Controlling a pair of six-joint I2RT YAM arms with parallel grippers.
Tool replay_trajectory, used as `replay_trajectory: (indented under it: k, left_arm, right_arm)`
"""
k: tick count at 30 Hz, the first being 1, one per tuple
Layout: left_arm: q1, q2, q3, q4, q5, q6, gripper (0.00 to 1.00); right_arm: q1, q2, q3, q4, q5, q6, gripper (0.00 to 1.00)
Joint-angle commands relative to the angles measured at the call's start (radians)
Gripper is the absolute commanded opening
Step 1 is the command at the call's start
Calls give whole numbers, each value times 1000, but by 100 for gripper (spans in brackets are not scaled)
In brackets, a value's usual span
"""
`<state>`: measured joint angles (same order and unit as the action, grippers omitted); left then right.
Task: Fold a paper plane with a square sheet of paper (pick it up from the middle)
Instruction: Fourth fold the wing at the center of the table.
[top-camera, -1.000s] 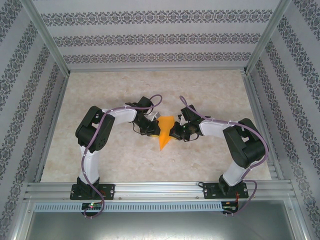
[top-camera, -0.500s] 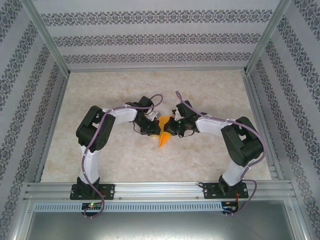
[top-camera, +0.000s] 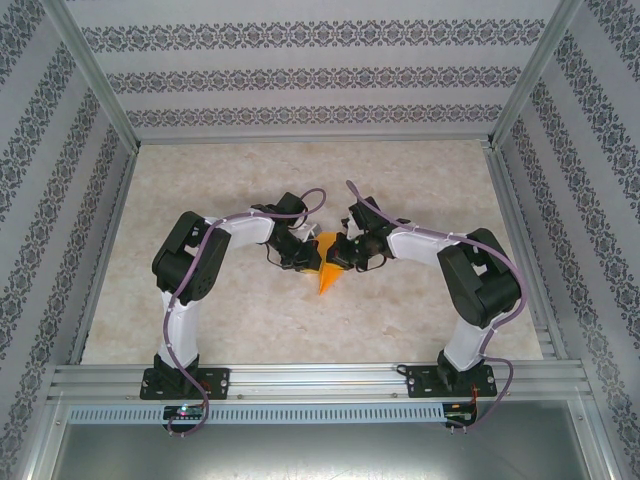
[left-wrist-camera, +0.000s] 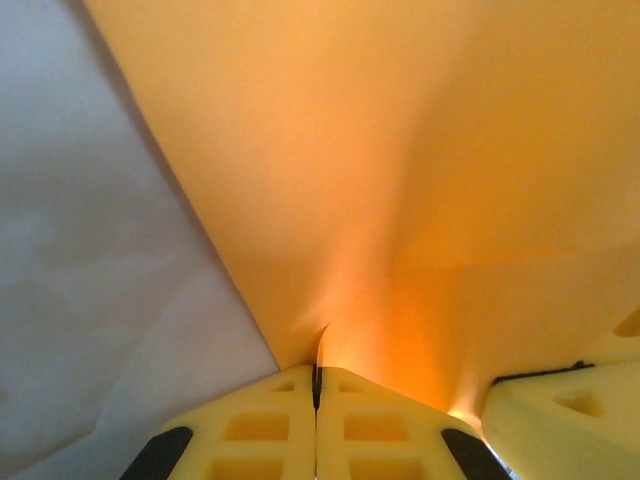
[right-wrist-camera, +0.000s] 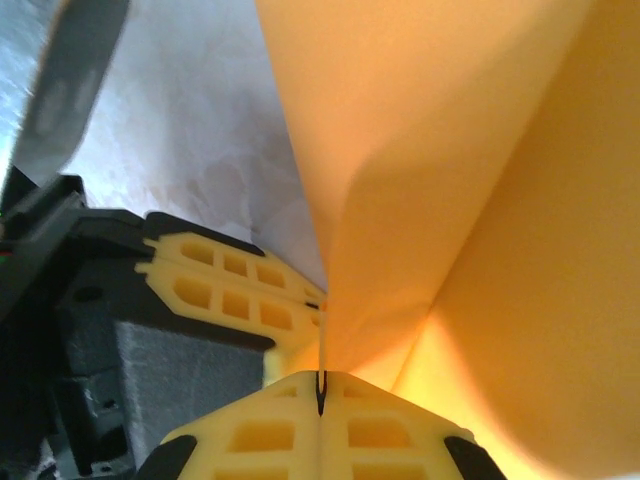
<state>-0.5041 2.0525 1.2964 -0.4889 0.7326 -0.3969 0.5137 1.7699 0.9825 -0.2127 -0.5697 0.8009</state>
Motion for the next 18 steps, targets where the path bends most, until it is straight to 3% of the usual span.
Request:
replay_trajectory:
  k: [1, 18]
  left_arm:
    - [-7, 34, -3, -30, -59, 25, 7]
    - [-6, 23, -25, -13, -53, 15, 7]
  right_arm:
    - [16, -13, 18, -96, 0, -60, 1]
    - [21, 41, 45, -46, -10, -36, 1]
